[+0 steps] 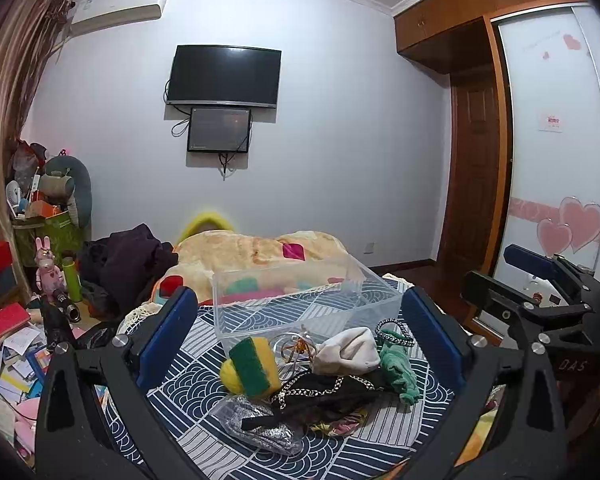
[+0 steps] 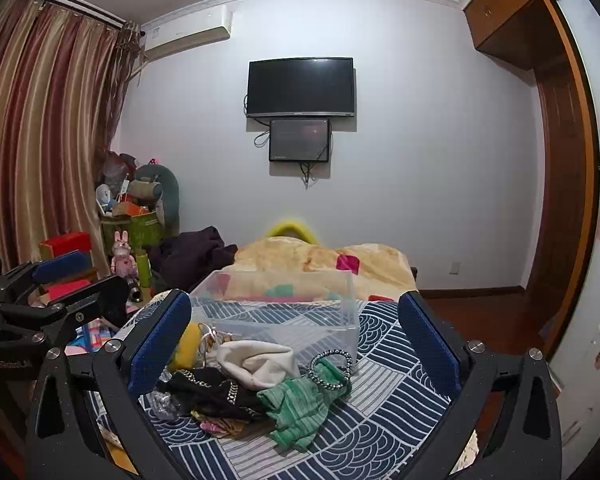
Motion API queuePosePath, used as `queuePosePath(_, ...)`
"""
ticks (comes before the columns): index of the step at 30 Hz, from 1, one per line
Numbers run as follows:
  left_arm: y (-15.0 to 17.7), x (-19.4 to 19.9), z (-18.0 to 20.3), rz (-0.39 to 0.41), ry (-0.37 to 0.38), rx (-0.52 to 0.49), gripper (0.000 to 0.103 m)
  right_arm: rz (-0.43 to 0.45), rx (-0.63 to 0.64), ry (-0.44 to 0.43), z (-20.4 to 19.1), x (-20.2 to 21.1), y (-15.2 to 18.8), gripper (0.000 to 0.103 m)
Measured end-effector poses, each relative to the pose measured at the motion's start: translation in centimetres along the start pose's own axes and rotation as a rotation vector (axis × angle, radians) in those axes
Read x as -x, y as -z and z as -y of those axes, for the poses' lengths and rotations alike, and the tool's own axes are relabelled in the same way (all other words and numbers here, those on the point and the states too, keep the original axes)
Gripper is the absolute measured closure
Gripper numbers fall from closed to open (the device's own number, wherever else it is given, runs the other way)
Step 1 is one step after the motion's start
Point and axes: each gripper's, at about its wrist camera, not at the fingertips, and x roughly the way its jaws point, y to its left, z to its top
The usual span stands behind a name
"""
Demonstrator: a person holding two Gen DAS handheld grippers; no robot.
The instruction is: Organize soft objects
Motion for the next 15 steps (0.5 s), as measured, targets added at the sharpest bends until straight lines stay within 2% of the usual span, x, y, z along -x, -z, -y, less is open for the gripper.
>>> queuePosePath(15,-0.38,0.08,0.10,-0.002,0.000,-0.001,0.000,0.007,0.005,-0.004,-0.03,0.18,-0.31,0.000)
